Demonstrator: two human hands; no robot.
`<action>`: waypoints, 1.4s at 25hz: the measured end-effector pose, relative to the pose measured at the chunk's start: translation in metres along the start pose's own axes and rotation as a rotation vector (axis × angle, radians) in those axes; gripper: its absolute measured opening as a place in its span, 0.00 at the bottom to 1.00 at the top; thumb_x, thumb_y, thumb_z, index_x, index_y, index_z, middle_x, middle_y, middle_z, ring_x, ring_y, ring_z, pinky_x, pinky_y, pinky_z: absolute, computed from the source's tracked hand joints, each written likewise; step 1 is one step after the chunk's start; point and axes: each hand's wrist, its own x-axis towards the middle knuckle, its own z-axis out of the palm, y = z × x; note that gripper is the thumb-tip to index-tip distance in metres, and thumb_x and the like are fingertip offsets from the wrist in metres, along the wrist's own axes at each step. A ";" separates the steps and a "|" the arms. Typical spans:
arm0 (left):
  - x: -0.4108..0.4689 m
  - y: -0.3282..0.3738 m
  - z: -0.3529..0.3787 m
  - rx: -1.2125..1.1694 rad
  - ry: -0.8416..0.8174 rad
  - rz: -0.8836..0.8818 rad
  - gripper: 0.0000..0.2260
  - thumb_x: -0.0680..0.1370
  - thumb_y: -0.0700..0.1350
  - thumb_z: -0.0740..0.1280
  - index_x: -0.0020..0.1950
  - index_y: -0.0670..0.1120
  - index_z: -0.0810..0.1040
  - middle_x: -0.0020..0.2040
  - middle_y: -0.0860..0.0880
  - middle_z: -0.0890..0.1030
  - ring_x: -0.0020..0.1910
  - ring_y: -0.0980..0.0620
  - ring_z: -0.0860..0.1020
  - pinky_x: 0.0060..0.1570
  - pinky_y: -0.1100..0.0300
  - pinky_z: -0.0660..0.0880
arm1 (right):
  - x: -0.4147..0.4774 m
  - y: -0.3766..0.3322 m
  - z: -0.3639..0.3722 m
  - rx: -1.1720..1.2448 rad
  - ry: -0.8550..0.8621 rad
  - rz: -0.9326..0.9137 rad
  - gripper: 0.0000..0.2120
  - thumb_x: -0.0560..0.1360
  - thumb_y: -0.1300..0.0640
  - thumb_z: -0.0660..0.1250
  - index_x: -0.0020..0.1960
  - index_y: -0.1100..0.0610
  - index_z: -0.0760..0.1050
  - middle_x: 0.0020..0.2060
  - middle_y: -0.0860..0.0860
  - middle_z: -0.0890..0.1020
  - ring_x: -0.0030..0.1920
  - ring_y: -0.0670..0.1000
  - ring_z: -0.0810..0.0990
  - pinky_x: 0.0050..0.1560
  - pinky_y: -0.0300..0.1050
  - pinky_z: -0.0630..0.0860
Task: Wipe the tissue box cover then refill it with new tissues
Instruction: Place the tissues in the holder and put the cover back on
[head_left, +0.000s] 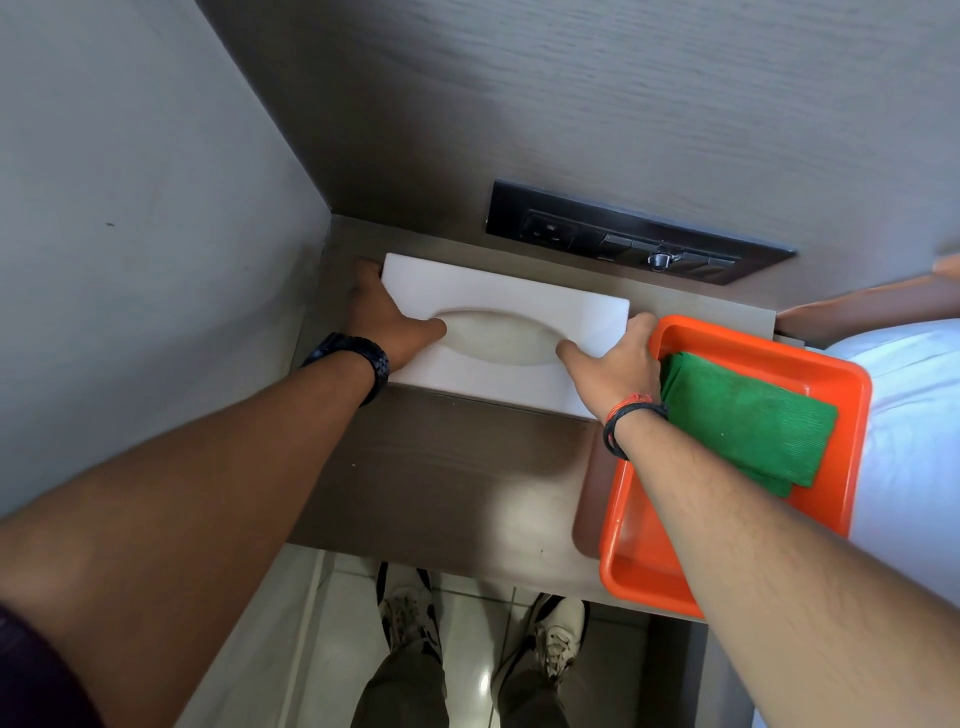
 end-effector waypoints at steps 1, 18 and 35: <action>0.001 -0.002 0.002 0.014 -0.005 -0.003 0.37 0.68 0.42 0.75 0.71 0.46 0.58 0.62 0.49 0.68 0.55 0.51 0.70 0.50 0.60 0.67 | 0.000 0.000 0.000 -0.006 -0.008 0.005 0.27 0.67 0.48 0.71 0.57 0.57 0.60 0.44 0.52 0.73 0.42 0.58 0.74 0.40 0.47 0.70; -0.001 -0.031 0.012 0.579 0.139 0.303 0.48 0.70 0.67 0.64 0.77 0.43 0.45 0.77 0.42 0.52 0.75 0.41 0.52 0.72 0.43 0.46 | -0.010 0.006 0.019 -0.169 0.186 -0.072 0.34 0.68 0.41 0.71 0.64 0.58 0.64 0.59 0.59 0.76 0.57 0.63 0.76 0.52 0.53 0.73; -0.009 -0.017 0.014 0.925 -0.171 0.585 0.54 0.64 0.72 0.65 0.77 0.46 0.43 0.78 0.45 0.42 0.76 0.45 0.39 0.71 0.50 0.39 | -0.002 -0.039 0.053 -0.967 -0.173 -0.657 0.10 0.76 0.61 0.61 0.52 0.53 0.80 0.48 0.53 0.82 0.47 0.57 0.82 0.40 0.44 0.71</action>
